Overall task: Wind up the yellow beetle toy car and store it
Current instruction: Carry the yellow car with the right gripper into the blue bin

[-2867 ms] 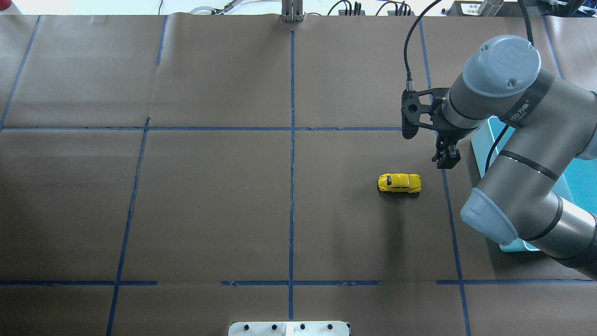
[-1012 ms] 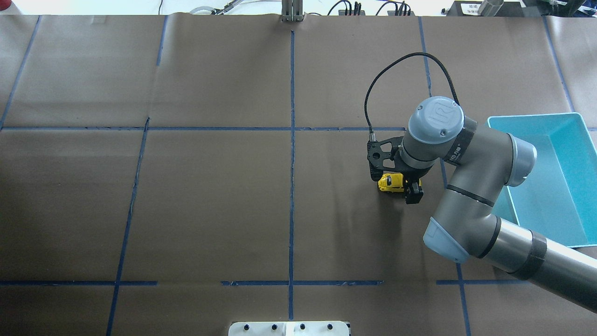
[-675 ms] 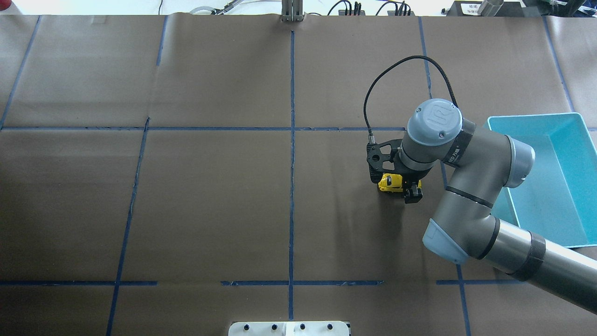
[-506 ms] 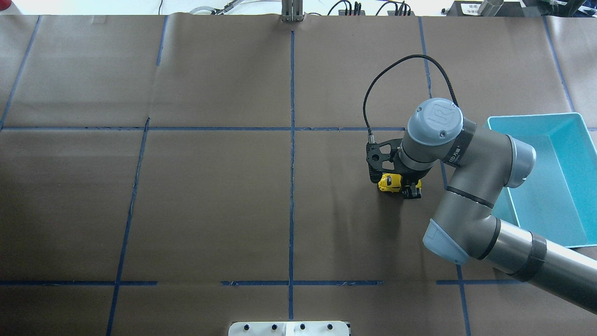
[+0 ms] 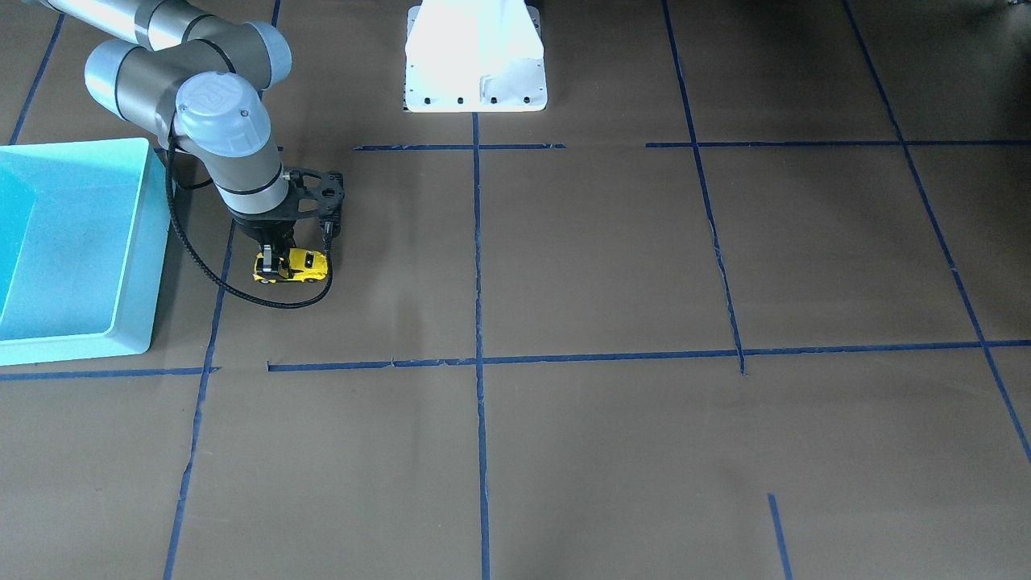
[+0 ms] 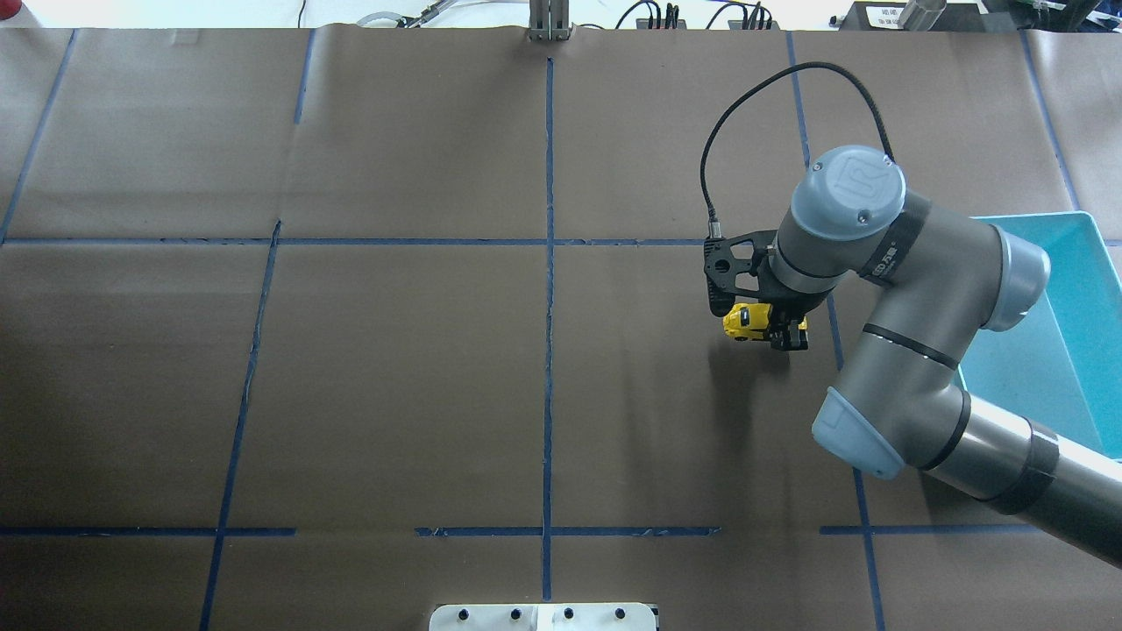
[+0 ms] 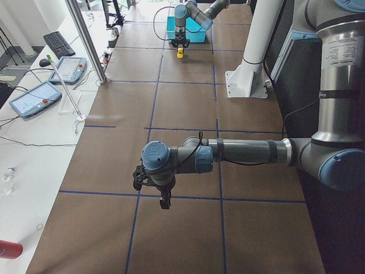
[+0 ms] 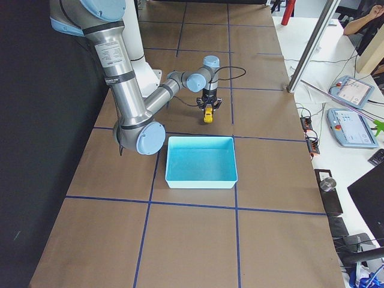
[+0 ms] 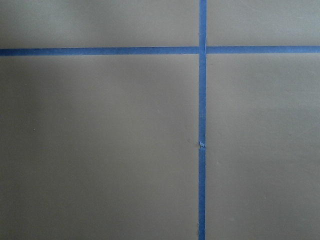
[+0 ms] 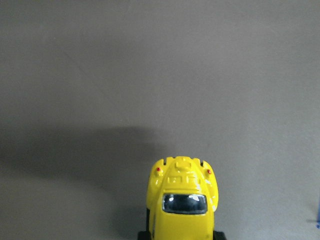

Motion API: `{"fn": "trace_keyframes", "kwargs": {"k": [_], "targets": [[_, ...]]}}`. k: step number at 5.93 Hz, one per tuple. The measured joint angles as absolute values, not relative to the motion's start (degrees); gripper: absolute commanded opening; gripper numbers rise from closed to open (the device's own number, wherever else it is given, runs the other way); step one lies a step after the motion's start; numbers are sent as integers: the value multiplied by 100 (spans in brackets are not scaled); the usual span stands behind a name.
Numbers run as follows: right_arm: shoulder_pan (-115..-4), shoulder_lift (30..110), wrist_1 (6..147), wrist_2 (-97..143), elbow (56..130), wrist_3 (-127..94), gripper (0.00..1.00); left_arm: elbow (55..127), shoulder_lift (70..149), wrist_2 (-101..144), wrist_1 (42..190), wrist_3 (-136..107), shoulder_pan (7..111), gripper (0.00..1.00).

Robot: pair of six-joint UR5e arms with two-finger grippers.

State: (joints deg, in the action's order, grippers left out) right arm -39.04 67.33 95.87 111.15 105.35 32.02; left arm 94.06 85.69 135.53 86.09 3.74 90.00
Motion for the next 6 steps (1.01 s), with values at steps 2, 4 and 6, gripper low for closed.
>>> {"fn": "trace_keyframes", "kwargs": {"k": [2, 4, 6], "targets": [[-4308, 7143, 10455, 11146, 11737, 3508, 3, 9412, 8563, 13553, 8609, 380, 9000, 100], [-5127, 8241, 10486, 11516, 12464, 4486, 3, 9416, 8561, 13553, 8613, 396, 9000, 100], [-5710, 9729, 9103, 11907, 12463, 5048, 4, 9419, 8576, 13553, 8613, 413, 9000, 100]]}}
